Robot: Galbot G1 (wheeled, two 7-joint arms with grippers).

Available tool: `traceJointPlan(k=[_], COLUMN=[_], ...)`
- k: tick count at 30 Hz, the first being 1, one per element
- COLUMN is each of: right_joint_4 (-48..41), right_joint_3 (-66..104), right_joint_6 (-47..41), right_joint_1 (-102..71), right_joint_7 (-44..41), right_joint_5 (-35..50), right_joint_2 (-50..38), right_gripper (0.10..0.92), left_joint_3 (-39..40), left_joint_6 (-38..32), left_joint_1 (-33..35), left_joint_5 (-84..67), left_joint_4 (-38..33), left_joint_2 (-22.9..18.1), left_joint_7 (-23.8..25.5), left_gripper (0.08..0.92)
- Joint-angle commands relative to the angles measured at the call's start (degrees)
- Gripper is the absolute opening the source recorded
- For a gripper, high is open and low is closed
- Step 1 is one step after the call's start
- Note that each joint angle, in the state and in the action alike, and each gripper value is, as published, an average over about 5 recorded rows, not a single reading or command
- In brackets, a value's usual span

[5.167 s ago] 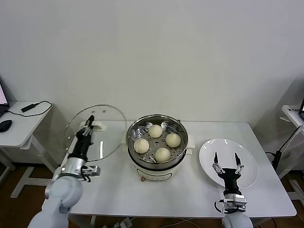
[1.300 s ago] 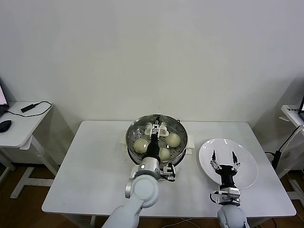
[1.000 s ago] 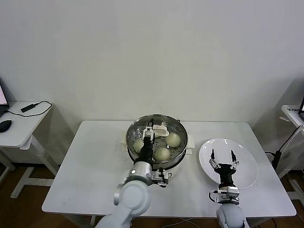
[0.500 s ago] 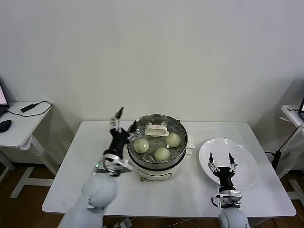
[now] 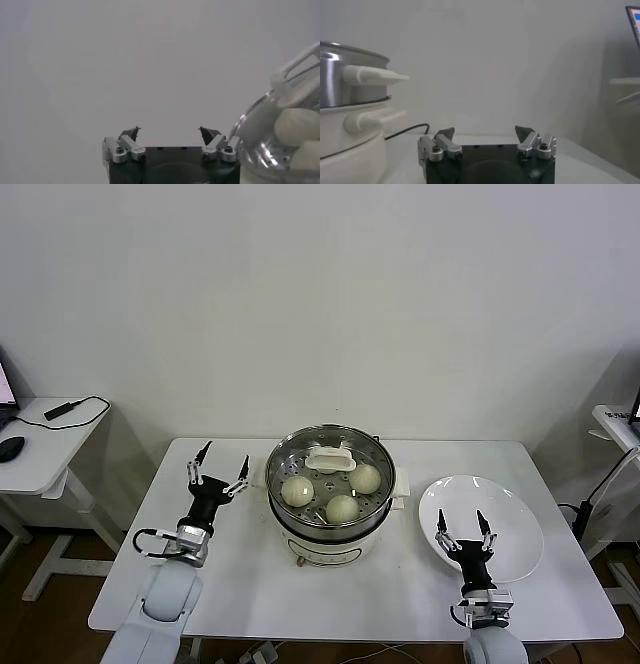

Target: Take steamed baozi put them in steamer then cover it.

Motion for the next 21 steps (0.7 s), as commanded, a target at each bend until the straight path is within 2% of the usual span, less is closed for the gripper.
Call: traceJointPlan(k=[1,21], right_joint_4=[0.5,3.3], right_joint_3=[0.0,1.1], right_joint_6=[-0.3,-1.5], right_joint_1=[-0.5,-2.6], right_joint_7=[-1.5,-1.4], right_joint_5=[3.0,3.1], right_joint_2=[-0.5,-1.1], right_gripper=[0.823,0.823], left_joint_3=[-3.6,-3.8], left_joint_6=[-7.4,-7.7], left_joint_1=[2.2,6.1], left_joint_5=[-14.5,-12.3], left_joint_4=[5.6,4.0], left_joint_2=[0.5,0.4], left_joint_7=[1.9,2.7], left_gripper=[0.823,0.823])
